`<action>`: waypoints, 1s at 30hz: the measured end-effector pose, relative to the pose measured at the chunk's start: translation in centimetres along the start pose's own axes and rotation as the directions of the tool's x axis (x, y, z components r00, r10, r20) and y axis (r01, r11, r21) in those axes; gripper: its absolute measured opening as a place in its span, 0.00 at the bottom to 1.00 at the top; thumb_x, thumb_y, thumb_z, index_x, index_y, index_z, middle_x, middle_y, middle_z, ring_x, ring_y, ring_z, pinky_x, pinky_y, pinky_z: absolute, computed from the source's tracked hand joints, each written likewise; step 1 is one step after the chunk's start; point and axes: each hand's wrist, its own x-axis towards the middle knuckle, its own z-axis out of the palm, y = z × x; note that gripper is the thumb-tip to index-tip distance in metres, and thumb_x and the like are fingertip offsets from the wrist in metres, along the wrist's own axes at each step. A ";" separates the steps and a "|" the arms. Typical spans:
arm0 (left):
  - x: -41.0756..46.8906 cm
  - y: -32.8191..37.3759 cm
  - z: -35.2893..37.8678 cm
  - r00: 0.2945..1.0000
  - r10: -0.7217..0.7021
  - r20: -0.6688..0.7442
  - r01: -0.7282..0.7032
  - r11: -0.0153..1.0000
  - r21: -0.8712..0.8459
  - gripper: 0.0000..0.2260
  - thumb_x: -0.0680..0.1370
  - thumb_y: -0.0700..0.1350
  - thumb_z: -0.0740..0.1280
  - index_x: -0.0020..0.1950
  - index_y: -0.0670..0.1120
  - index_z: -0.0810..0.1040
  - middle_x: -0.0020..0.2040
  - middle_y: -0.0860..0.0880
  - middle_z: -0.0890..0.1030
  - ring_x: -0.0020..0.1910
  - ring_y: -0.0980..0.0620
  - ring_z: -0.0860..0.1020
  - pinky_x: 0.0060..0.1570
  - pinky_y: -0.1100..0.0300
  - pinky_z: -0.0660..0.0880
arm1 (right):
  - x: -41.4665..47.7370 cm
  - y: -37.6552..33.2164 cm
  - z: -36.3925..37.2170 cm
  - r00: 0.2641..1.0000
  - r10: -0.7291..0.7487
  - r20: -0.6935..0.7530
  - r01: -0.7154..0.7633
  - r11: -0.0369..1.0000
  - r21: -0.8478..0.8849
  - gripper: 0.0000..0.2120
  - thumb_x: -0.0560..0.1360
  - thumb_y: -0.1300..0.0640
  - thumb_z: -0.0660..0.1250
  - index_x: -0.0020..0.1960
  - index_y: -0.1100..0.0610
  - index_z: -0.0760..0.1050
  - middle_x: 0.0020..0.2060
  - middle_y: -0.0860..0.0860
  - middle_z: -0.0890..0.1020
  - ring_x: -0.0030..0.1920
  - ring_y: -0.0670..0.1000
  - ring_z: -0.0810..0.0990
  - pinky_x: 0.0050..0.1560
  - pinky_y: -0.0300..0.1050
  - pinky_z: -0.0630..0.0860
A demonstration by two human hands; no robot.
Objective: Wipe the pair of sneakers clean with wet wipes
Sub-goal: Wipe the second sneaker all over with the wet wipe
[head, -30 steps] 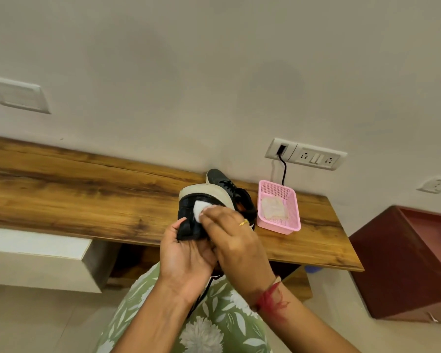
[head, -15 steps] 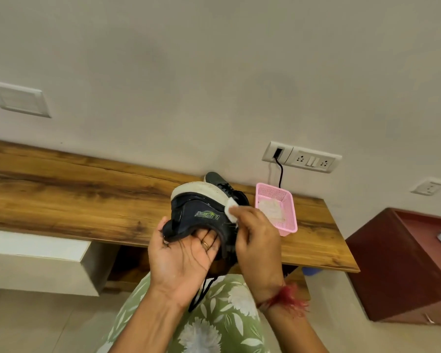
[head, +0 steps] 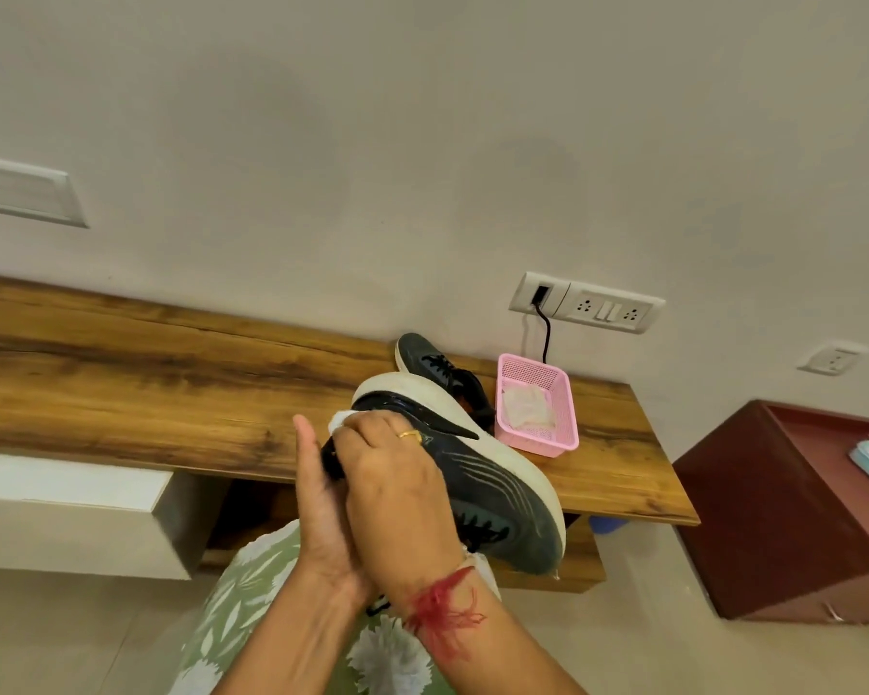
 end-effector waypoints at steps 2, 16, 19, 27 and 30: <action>0.2 0.2 -0.4 1.000 0.008 -0.026 -0.008 1.000 -0.020 0.31 0.76 0.68 0.54 0.31 0.47 0.82 0.36 0.49 0.80 0.36 0.53 0.82 0.36 0.61 0.80 | -0.1 0.6 -1.1 0.994 -0.032 0.107 0.004 0.967 0.255 0.17 0.69 0.60 0.53 0.46 0.58 0.81 0.45 0.51 0.81 0.48 0.50 0.77 0.46 0.46 0.77; 0.8 1.1 -0.3 0.994 -0.109 -0.011 0.110 0.992 0.067 0.32 0.73 0.64 0.59 0.66 0.40 0.74 0.62 0.36 0.78 0.63 0.41 0.76 0.61 0.45 0.73 | -3.7 6.0 1.7 0.888 0.385 -0.253 -0.258 0.871 0.418 0.20 0.70 0.68 0.57 0.58 0.57 0.78 0.53 0.47 0.80 0.56 0.43 0.76 0.59 0.33 0.71; 1.1 0.9 -1.1 0.991 -0.121 -0.049 0.124 0.990 0.071 0.27 0.77 0.58 0.57 0.65 0.40 0.76 0.62 0.36 0.78 0.62 0.41 0.77 0.59 0.44 0.73 | -3.7 5.4 1.3 0.891 0.368 -0.266 -0.249 0.885 0.393 0.22 0.69 0.61 0.52 0.57 0.58 0.79 0.52 0.49 0.81 0.54 0.46 0.78 0.58 0.35 0.71; 1.2 0.5 -0.9 0.997 -0.066 -0.049 0.066 0.998 0.000 0.23 0.78 0.54 0.56 0.48 0.39 0.84 0.49 0.40 0.83 0.45 0.46 0.83 0.47 0.54 0.81 | -2.4 4.5 -0.3 0.958 0.187 -0.218 -0.097 0.925 0.367 0.20 0.68 0.62 0.54 0.54 0.58 0.79 0.50 0.50 0.81 0.52 0.48 0.77 0.55 0.35 0.71; 0.9 0.2 -0.9 0.990 -0.087 -0.106 0.079 0.994 -0.081 0.20 0.79 0.52 0.56 0.45 0.39 0.80 0.37 0.43 0.82 0.33 0.49 0.83 0.34 0.60 0.81 | -2.5 3.6 -0.6 0.990 0.003 -0.141 0.049 0.931 0.361 0.14 0.71 0.61 0.59 0.52 0.59 0.79 0.49 0.51 0.81 0.52 0.50 0.78 0.53 0.42 0.73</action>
